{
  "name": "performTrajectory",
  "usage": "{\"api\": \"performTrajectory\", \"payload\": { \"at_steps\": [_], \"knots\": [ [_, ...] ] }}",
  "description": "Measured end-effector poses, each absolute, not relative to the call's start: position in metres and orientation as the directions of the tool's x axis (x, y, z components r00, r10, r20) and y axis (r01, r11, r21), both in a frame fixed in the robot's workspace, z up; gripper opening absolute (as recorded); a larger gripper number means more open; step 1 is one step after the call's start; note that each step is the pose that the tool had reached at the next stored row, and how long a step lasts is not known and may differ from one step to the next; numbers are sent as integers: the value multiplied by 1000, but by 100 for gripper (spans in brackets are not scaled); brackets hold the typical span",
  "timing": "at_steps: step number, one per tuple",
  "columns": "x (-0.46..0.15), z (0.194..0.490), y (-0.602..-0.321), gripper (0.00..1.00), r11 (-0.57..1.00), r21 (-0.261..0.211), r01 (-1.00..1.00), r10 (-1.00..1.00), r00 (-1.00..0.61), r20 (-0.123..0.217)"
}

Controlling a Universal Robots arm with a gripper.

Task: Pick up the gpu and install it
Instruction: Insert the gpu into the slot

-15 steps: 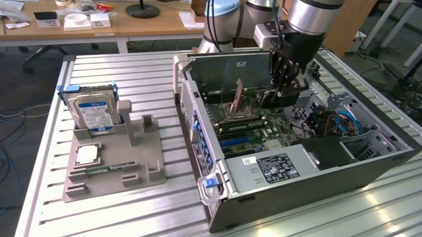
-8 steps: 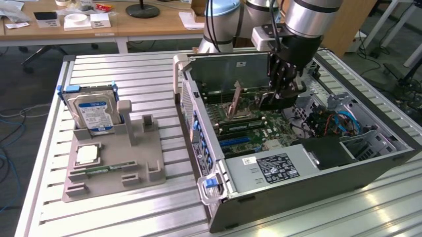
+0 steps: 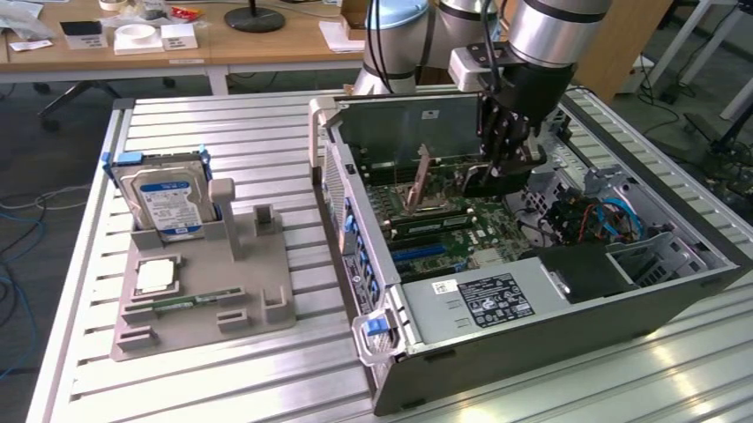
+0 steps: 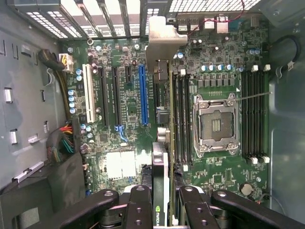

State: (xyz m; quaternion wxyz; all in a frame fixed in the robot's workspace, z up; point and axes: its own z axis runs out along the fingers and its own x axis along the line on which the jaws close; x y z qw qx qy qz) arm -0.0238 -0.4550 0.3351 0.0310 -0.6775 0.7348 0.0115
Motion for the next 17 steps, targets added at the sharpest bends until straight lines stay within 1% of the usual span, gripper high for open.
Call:
{"api": "performTrajectory", "payload": {
  "at_steps": [4,11,17],
  "knots": [
    [-24,335,-455,27,81,-15,-997,-996,-81,-45],
    [-24,335,-455,27,81,-15,-997,-996,-81,-45],
    [-24,328,-455,27,81,-15,-997,-996,-81,-45]
  ]
}}
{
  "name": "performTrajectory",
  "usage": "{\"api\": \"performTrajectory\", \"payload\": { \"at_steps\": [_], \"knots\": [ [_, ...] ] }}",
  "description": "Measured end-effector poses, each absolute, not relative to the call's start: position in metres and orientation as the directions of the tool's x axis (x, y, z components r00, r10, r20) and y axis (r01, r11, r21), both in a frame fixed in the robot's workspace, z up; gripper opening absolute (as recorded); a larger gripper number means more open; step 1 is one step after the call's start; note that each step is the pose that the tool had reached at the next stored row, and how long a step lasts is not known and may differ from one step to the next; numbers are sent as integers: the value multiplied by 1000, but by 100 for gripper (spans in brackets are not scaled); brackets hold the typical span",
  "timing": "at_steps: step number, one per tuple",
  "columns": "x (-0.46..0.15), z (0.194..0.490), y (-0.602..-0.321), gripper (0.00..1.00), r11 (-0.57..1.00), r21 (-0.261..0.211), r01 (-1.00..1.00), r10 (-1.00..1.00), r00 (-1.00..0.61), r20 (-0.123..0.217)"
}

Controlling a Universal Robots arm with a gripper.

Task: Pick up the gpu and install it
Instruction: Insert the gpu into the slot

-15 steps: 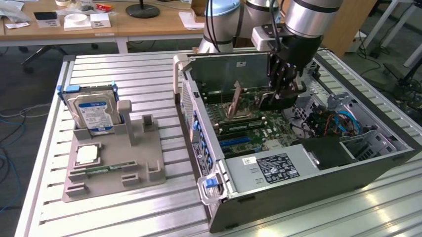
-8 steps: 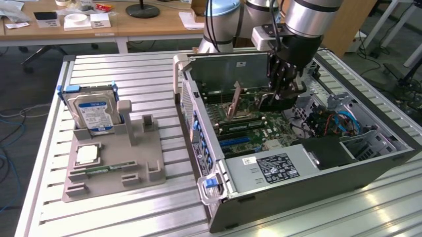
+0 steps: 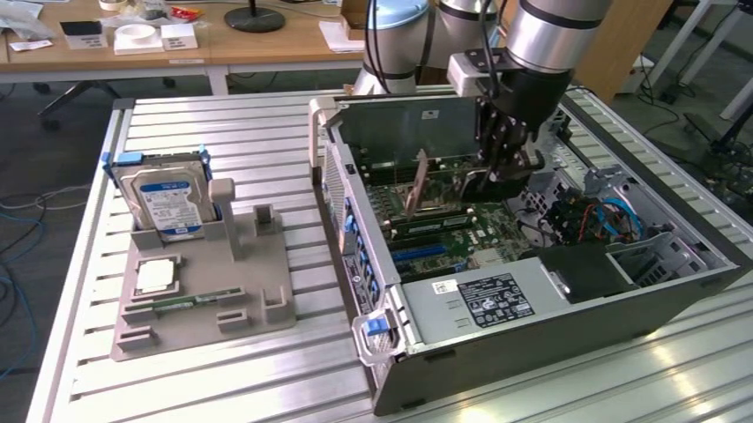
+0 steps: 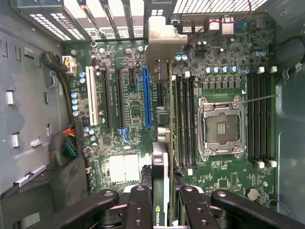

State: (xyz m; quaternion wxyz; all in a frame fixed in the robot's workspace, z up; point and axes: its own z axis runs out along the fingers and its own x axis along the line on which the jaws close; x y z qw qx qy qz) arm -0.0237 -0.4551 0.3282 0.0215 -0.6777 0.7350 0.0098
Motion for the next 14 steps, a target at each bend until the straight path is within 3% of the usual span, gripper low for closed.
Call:
{"api": "performTrajectory", "payload": {
  "at_steps": [14],
  "knots": [
    [-29,326,-455,27,81,-15,-997,-996,-81,-45]
  ]
}}
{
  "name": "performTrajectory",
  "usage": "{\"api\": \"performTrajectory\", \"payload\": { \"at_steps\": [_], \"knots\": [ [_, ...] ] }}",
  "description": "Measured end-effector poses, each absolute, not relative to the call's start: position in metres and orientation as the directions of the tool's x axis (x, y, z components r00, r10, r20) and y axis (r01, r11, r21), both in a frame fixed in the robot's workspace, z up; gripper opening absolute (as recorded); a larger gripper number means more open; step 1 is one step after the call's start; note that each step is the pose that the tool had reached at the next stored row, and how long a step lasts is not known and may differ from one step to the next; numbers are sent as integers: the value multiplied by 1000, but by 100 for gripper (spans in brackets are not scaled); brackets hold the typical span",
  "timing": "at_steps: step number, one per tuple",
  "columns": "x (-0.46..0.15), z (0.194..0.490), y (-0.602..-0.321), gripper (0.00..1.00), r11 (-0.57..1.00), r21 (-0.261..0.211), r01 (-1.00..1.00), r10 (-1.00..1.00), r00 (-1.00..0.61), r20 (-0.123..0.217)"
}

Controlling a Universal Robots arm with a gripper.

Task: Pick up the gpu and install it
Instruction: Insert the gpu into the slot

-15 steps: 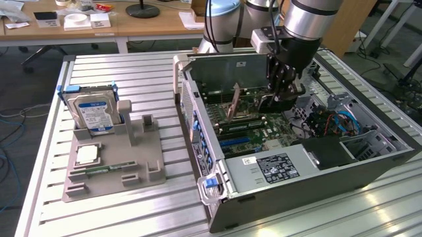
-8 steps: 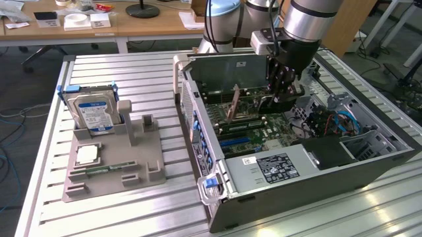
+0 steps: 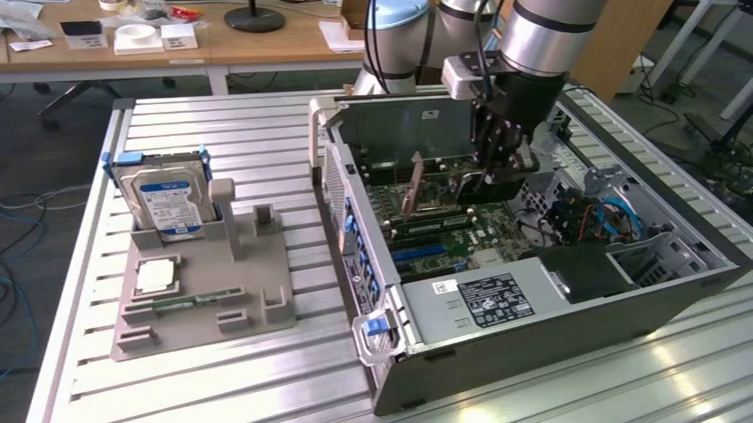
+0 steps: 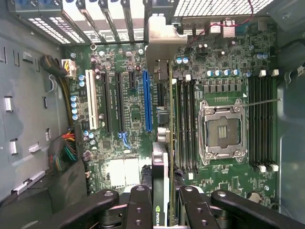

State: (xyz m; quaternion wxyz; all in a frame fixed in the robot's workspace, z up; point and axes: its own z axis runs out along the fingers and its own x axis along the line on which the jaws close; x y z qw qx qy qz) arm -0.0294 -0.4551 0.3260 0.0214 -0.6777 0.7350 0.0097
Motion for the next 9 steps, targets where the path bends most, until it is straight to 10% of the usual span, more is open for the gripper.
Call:
{"api": "performTrajectory", "payload": {
  "at_steps": [9],
  "knots": [
    [-32,325,-455,27,81,-15,-997,-996,-81,-45]
  ]
}}
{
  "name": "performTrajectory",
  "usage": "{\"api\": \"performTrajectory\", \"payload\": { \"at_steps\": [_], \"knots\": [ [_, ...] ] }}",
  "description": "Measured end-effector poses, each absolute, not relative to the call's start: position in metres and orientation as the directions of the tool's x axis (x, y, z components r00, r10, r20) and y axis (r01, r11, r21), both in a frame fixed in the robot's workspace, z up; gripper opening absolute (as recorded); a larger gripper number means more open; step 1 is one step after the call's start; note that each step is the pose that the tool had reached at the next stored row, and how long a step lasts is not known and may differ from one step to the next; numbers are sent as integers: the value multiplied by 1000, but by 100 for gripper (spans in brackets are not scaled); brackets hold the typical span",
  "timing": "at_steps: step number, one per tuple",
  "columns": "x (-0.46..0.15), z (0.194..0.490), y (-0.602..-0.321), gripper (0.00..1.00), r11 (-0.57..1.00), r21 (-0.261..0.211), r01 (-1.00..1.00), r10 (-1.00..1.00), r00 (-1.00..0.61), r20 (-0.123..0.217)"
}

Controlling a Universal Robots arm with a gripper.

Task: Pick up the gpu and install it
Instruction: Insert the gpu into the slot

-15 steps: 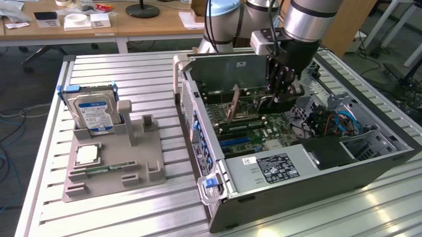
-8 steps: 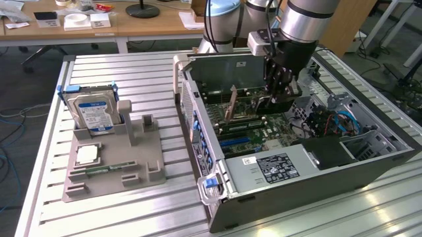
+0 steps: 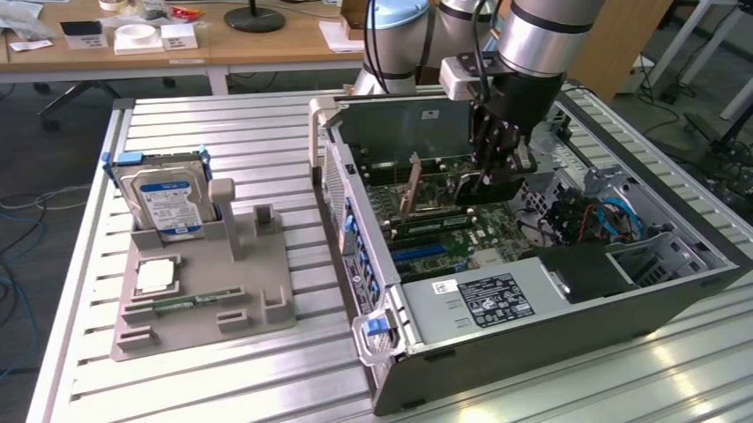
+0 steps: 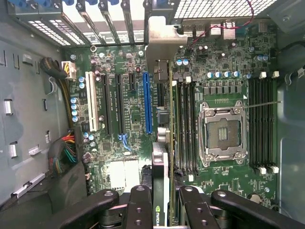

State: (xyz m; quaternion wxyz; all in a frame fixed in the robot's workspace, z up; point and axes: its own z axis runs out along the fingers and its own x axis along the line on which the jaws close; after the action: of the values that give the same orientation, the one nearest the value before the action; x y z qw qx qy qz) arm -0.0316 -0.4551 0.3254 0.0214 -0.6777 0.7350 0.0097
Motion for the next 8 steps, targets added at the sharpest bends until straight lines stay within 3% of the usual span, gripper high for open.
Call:
{"api": "performTrajectory", "payload": {
  "at_steps": [8],
  "knots": [
    [-32,325,-455,27,81,-15,-997,-996,-81,-45]
  ]
}}
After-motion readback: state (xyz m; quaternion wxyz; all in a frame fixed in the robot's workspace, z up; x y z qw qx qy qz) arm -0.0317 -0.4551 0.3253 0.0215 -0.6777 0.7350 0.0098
